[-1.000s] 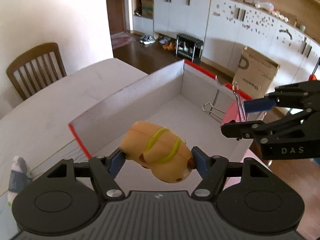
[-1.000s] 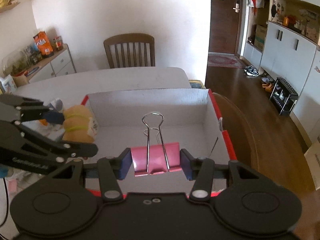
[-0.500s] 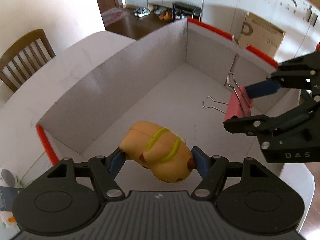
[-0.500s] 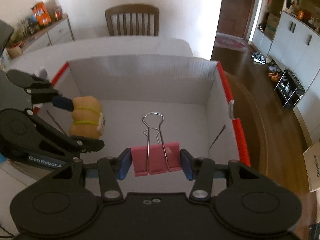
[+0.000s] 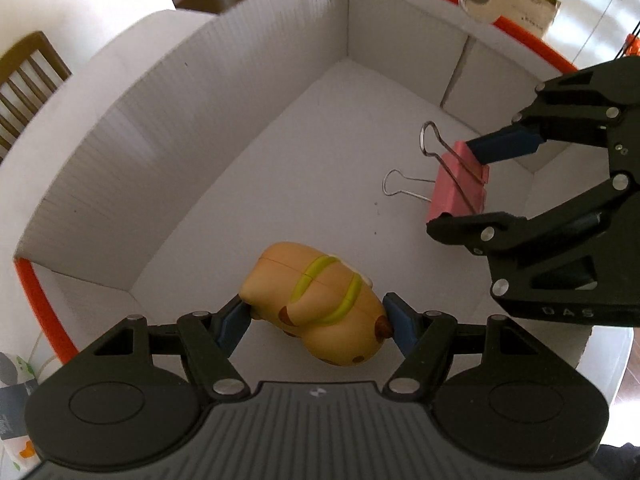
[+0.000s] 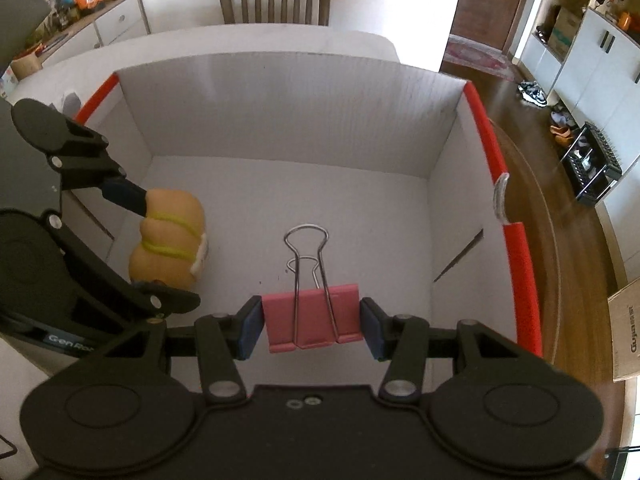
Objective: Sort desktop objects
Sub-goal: 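Open both tools to drop the dog toy and binder clip into the box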
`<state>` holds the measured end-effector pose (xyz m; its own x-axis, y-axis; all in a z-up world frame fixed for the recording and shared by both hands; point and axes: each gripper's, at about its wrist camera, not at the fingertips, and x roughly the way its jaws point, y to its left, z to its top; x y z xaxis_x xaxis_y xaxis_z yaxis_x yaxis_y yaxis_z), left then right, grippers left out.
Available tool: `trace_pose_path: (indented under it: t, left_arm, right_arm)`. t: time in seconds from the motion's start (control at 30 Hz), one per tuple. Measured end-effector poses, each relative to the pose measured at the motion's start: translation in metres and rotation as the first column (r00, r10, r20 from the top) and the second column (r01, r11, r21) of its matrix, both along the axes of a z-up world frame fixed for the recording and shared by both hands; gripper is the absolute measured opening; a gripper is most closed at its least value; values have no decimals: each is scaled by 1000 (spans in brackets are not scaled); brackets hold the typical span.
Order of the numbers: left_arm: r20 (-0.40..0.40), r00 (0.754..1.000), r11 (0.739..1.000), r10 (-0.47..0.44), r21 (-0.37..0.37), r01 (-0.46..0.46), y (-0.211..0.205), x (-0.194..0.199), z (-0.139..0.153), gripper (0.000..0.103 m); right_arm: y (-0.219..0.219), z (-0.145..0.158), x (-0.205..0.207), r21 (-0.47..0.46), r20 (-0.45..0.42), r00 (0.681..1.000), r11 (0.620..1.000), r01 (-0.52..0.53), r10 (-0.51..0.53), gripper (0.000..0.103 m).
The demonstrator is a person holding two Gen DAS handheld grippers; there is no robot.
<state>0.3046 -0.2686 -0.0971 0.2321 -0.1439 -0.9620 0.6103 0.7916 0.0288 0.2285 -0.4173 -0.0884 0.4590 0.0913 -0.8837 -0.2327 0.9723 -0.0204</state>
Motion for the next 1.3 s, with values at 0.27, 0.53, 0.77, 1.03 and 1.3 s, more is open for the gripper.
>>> trace_pose_path:
  t: [0.27, 0.53, 0.77, 1.03, 1.3]
  left_arm:
    - [-43, 998, 998, -35, 60, 37, -12, -5, -7, 73]
    - [-40, 999, 999, -30, 40, 32, -7, -13, -2, 78]
    - [0, 1000, 1000, 8, -30, -8, 10, -26, 17, 83]
    - [53, 998, 991, 42, -133, -35, 14, -20, 47, 98]
    - [138, 988, 968, 73, -247, -37, 27, -43, 79, 100]
  right_arm:
    - [-3, -3, 3, -6, -33, 999, 1000, -5, 5, 49]
    - [-9, 6, -2, 17, -14, 1000, 1000, -5, 5, 57]
    - [-22, 29, -9, 74, 38, 999, 997, -21, 18, 64]
    - [-39, 57, -20, 149, 105, 994, 988, -27, 12, 67]
    - [-48, 76, -37, 207, 161, 987, 978, -14, -20, 69]
